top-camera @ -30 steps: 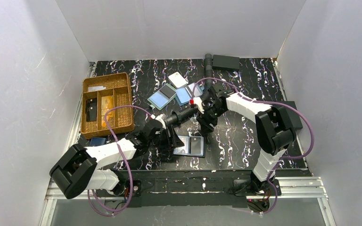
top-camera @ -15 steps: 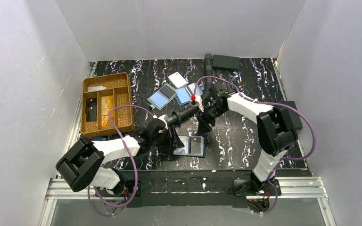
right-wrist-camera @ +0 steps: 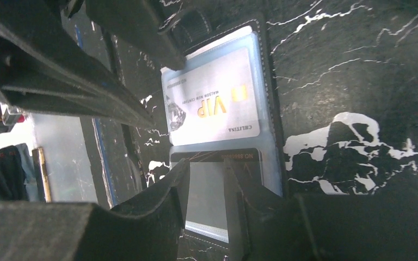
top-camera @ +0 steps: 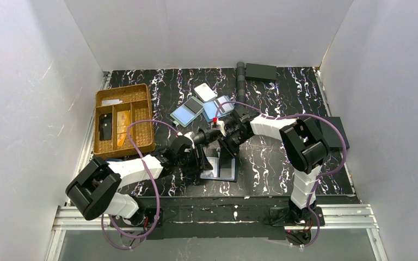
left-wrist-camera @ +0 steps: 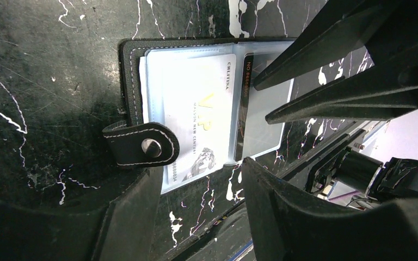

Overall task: Take the credit cards out of the card holder
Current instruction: Remove the credit card from the card holder.

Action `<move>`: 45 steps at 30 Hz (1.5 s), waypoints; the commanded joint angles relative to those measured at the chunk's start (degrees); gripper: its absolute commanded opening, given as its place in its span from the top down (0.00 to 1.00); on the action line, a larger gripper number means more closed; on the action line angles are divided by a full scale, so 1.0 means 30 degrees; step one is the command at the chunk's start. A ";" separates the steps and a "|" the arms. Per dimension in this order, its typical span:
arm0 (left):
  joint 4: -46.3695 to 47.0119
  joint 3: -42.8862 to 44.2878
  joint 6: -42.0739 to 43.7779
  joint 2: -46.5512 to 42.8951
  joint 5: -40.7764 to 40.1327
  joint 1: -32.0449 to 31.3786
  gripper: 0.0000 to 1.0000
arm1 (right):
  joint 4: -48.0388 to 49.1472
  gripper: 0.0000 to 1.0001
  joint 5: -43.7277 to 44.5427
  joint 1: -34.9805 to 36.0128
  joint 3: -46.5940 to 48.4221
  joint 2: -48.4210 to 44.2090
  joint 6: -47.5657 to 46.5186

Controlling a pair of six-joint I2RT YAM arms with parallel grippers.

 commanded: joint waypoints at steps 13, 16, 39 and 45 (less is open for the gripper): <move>0.0157 0.0614 -0.0846 0.0690 0.0790 -0.0105 0.45 | 0.1884 0.66 0.1400 0.0217 -0.0287 0.0895 0.2804; 0.0837 0.0498 -0.1352 0.0777 0.1021 -0.0103 0.44 | 0.1855 0.65 0.1470 0.0231 -0.0255 0.0927 0.2789; -0.0079 -0.0435 -0.0151 -0.1507 -0.0976 0.0126 0.58 | 0.3595 0.53 0.0076 -0.0159 -0.0946 0.0394 0.5828; -0.0317 -0.0060 -0.0046 -0.0598 -0.0624 0.0144 0.58 | 0.5235 0.53 0.0557 -0.0150 -0.1676 0.0229 0.8606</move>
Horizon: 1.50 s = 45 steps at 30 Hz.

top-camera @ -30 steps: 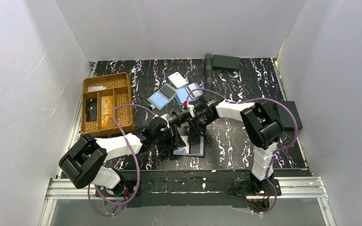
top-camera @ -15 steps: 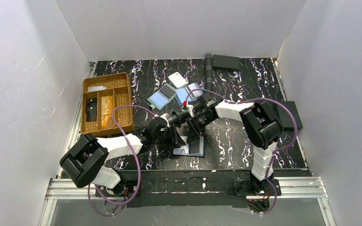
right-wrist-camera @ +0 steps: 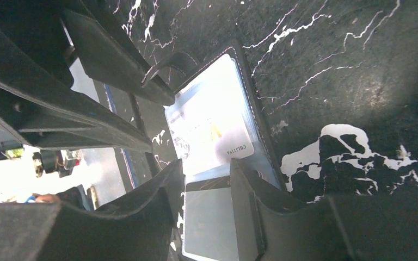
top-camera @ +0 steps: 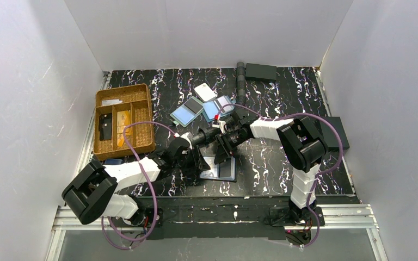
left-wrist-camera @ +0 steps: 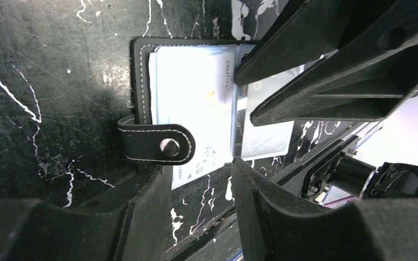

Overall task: Take the credit cards out of the card holder
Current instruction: Remove the credit card from the card holder.

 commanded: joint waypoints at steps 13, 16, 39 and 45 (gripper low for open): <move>-0.2340 0.1027 0.0661 0.1470 -0.1100 0.0141 0.66 | 0.1145 0.48 0.4113 -0.0101 -0.1135 -0.1871 0.5733; -0.2625 0.1054 0.0829 0.1352 -0.1228 0.0132 0.65 | 0.1354 0.48 0.4043 -0.0103 -0.1298 -0.1886 0.6800; -0.2352 0.1064 0.0276 0.3283 -0.0996 0.0146 0.89 | 0.2227 0.58 0.3398 -0.0113 -0.1922 -0.0887 0.9123; -0.2350 0.0719 0.0005 0.3363 -0.1451 0.0175 0.92 | 0.1183 0.61 0.2954 -0.0047 -0.1436 -0.0402 0.8184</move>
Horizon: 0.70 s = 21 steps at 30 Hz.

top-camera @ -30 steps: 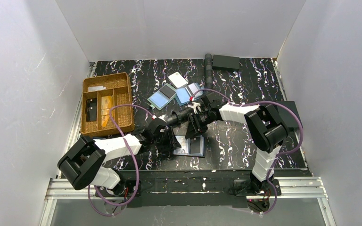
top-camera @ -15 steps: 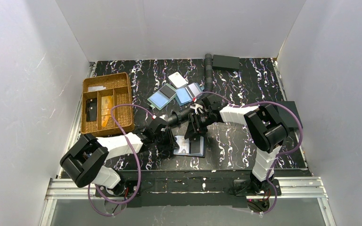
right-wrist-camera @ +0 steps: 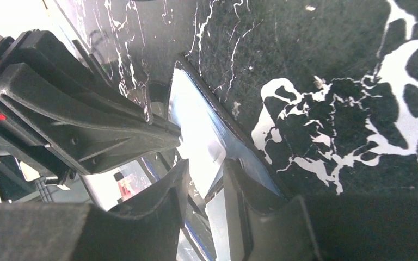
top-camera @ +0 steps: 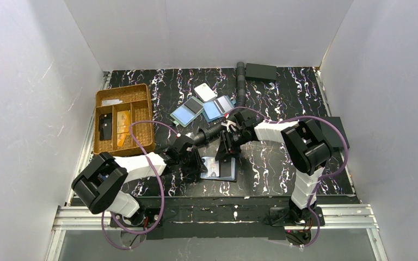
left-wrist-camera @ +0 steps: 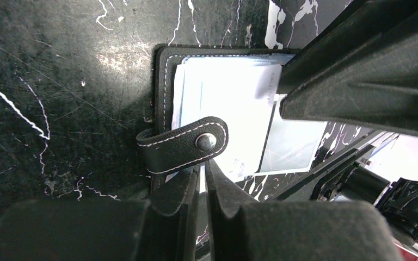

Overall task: Take the credit cards out of the card holder
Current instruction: Remove the credit card from the card holder.

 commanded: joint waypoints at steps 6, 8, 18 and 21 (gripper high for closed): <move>-0.1184 -0.1443 -0.0531 0.1009 -0.1912 0.0018 0.99 | -0.2189 0.50 0.0340 0.0252 0.0476 0.0423 -0.1676; -0.1052 -0.1686 -0.0688 0.1026 -0.1947 0.0016 1.00 | -0.1900 0.49 0.0364 0.0252 0.0254 0.0166 -0.1467; -0.0847 -0.1669 -0.0827 0.1477 -0.2051 0.0044 1.00 | -0.1838 0.84 -0.0246 0.0189 0.0380 0.0590 -0.1446; -0.0847 -0.1687 -0.0879 0.1532 -0.2149 0.0060 0.99 | -0.1866 0.91 -0.0610 -0.0123 0.0462 0.0566 -0.1607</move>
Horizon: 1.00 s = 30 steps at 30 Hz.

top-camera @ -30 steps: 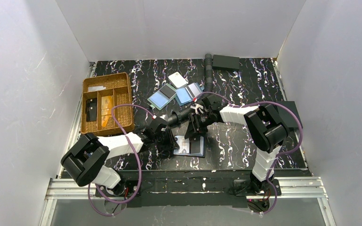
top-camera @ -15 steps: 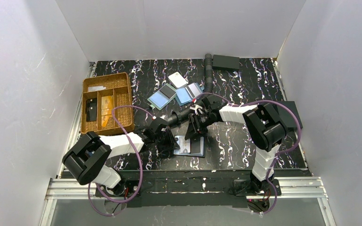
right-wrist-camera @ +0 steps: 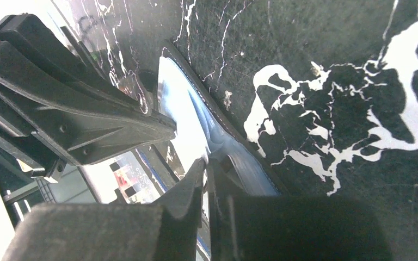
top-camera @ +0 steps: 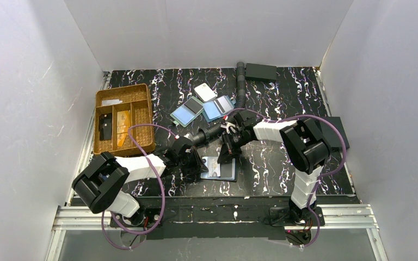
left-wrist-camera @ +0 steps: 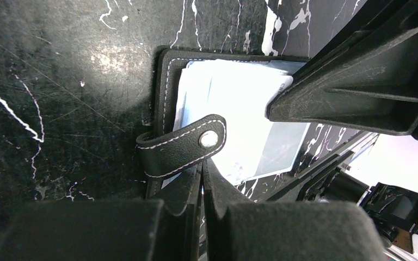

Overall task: Take the credit cards out of the card holder
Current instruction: Remove the credit card from the card holder.

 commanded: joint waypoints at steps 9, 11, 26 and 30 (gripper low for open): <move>-0.2370 -0.1472 0.0165 0.1107 -0.2748 0.0195 0.99 | -0.1989 0.99 -0.2275 -0.1470 0.0899 0.0618 -0.2104; -0.2370 -0.1575 0.0149 0.1087 -0.2824 0.0290 0.99 | -0.2436 0.99 -0.2525 -0.1534 0.1096 0.0899 -0.2500; -0.1784 -0.2122 -0.0126 0.0821 -0.2642 0.0857 0.99 | -0.2854 0.95 -0.3304 -0.1804 0.1129 0.0861 -0.3198; -0.1376 -0.2336 -0.0267 0.0889 -0.2433 0.0938 0.98 | -0.2537 0.94 -0.3191 -0.1908 0.0908 0.0562 -0.3040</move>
